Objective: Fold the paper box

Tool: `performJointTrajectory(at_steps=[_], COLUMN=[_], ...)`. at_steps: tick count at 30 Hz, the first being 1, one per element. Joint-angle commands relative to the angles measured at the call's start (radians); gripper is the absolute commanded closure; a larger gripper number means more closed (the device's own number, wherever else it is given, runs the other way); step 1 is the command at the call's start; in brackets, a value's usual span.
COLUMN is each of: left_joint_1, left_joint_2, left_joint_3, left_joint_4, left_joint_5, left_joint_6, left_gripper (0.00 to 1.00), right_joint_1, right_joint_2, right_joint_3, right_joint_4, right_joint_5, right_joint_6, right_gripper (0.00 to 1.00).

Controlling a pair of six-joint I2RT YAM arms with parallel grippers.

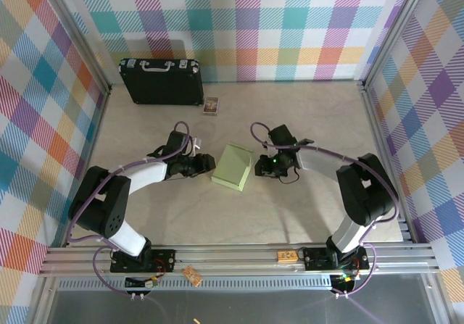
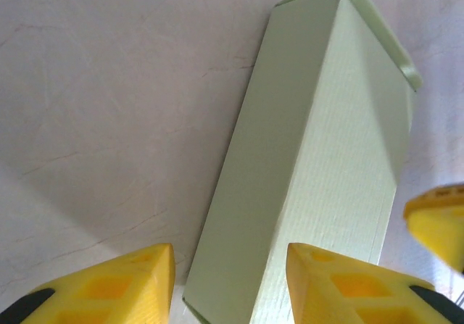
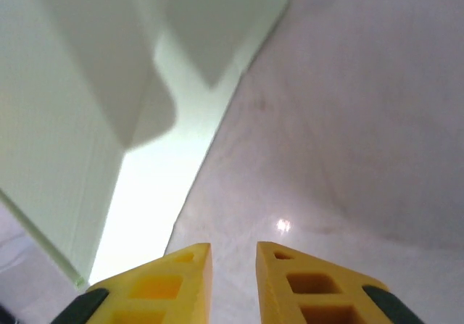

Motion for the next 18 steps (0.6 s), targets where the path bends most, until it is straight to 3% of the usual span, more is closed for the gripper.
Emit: performJointTrajectory(at_steps=[1,18], left_joint_1=[-0.024,-0.126], left_joint_2=[0.029,-0.001], left_joint_3=[0.009,-0.122], left_joint_4=[0.04,0.131], left_joint_5=[0.033,-0.025], left_joint_6=[-0.019,-0.075], left_gripper=[0.55,0.58], right_joint_1=[0.037,0.06], right_joint_2=[-0.023,0.007], right_joint_3=[-0.057,-0.16], right_joint_4=[0.118,0.269], right_joint_5=[-0.096,-0.13], right_joint_6=[0.118,0.216], right_gripper=[0.79,0.84])
